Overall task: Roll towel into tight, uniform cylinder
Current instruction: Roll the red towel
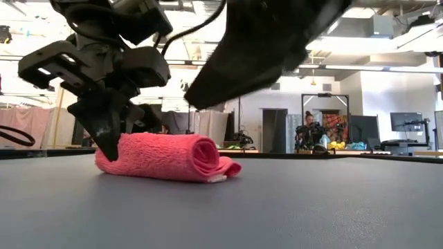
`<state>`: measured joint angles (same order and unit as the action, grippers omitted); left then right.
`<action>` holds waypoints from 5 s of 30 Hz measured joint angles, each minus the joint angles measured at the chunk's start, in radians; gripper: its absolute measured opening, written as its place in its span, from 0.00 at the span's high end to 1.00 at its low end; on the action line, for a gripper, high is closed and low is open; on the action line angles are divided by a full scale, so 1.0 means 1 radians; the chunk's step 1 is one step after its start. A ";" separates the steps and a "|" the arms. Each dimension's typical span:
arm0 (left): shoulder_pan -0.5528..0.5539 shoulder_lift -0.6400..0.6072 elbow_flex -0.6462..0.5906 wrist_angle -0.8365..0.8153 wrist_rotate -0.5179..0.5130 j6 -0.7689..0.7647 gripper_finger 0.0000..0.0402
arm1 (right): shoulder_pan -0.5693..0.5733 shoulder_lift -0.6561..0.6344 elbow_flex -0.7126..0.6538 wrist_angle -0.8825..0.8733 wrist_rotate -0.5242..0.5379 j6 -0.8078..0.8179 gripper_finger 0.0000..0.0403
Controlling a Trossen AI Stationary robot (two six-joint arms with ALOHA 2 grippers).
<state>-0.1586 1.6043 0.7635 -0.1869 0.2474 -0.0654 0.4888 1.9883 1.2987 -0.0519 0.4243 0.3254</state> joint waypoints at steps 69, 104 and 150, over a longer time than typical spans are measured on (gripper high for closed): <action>-0.116 -0.336 -0.143 0.049 -0.065 0.052 0.64 | -0.067 0.148 0.003 0.119 -0.089 0.306 0.92; -0.150 -0.098 -0.204 0.239 -0.303 -0.009 0.98 | -0.072 0.132 0.002 0.141 -0.149 0.409 0.92; 0.031 -0.105 0.105 -0.458 0.053 -0.026 0.71 | -0.133 0.141 0.005 0.051 -0.167 0.695 0.91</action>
<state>-0.1275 1.4994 0.8688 -0.6447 0.3005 -0.0912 0.3557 2.1293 1.3033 -0.0006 0.2577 1.0199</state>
